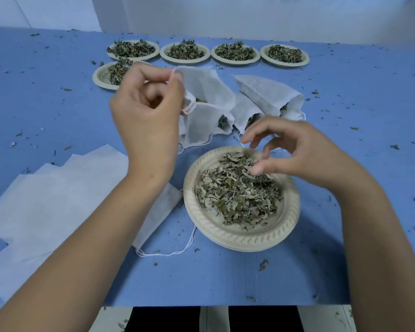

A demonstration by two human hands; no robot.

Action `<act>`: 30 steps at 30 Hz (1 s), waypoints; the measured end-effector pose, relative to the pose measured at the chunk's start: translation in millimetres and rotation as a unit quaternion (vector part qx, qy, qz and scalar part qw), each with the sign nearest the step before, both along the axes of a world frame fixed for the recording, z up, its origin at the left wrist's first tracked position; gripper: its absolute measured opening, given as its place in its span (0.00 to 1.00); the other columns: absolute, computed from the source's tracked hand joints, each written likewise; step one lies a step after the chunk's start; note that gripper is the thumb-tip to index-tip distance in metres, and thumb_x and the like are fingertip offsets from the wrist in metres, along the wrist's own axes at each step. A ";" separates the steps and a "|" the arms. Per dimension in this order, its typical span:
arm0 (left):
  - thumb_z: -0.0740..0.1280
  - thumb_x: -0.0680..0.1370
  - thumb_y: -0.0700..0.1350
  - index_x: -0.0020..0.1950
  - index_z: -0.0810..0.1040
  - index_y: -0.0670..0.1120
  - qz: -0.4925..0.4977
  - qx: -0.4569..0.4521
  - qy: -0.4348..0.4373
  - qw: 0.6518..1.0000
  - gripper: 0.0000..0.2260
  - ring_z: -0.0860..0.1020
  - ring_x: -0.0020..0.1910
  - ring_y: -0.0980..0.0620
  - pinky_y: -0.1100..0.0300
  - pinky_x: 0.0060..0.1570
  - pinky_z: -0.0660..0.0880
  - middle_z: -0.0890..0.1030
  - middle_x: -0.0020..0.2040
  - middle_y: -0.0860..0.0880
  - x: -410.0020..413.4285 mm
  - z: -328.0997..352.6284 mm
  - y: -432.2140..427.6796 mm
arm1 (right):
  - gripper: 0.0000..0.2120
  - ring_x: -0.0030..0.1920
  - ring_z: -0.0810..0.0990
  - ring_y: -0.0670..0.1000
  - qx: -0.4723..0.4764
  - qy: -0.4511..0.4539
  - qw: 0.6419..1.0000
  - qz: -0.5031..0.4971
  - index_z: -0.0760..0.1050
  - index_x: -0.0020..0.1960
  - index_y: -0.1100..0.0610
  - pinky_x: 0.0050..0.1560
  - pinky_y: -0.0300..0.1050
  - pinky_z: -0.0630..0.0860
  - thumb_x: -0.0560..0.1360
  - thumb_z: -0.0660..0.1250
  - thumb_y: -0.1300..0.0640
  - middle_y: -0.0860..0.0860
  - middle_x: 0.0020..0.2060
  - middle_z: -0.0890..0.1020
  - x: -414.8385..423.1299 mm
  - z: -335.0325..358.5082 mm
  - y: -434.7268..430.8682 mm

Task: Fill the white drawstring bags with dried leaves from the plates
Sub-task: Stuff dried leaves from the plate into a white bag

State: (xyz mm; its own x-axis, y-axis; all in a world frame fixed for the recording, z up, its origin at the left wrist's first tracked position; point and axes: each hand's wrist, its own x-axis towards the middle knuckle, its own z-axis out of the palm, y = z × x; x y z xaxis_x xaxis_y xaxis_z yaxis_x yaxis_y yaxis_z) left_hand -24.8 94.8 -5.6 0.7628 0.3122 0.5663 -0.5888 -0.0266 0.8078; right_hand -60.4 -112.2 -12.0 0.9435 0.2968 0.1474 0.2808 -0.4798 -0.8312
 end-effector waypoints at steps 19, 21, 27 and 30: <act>0.72 0.76 0.41 0.41 0.81 0.44 -0.093 0.217 0.093 0.967 0.04 0.76 0.25 0.59 0.70 0.34 0.70 0.77 0.25 0.53 -2.1 -18.9 -13.9 | 0.07 0.44 0.81 0.52 0.018 -0.110 0.991 0.078 0.81 0.44 0.57 0.50 0.44 0.76 0.69 0.72 0.67 0.49 0.39 0.83 -3.0 -2.5 10.0; 0.72 0.76 0.41 0.41 0.83 0.44 -0.096 0.221 0.086 0.967 0.04 0.78 0.26 0.56 0.67 0.34 0.72 0.78 0.26 0.52 -2.4 -18.1 -13.6 | 0.09 0.42 0.80 0.55 0.105 -0.156 0.981 0.055 0.79 0.44 0.56 0.48 0.45 0.75 0.69 0.71 0.69 0.52 0.39 0.82 -2.2 -1.4 9.0; 0.74 0.75 0.43 0.42 0.85 0.46 -0.115 0.213 0.077 0.967 0.03 0.77 0.28 0.50 0.55 0.34 0.75 0.80 0.29 0.47 -4.8 -17.2 -14.6 | 0.09 0.36 0.75 0.52 0.065 -0.250 0.959 -0.113 0.80 0.42 0.51 0.41 0.41 0.69 0.69 0.73 0.64 0.50 0.38 0.82 0.3 -9.9 18.1; 0.73 0.75 0.41 0.41 0.85 0.44 -0.138 0.198 0.073 0.968 0.03 0.73 0.28 0.52 0.56 0.31 0.71 0.79 0.29 0.44 -7.2 -18.1 -16.4 | 0.03 0.40 0.76 0.53 -0.107 -0.332 0.930 -0.115 0.83 0.42 0.54 0.47 0.41 0.66 0.70 0.75 0.60 0.46 0.38 0.83 1.8 -15.8 27.5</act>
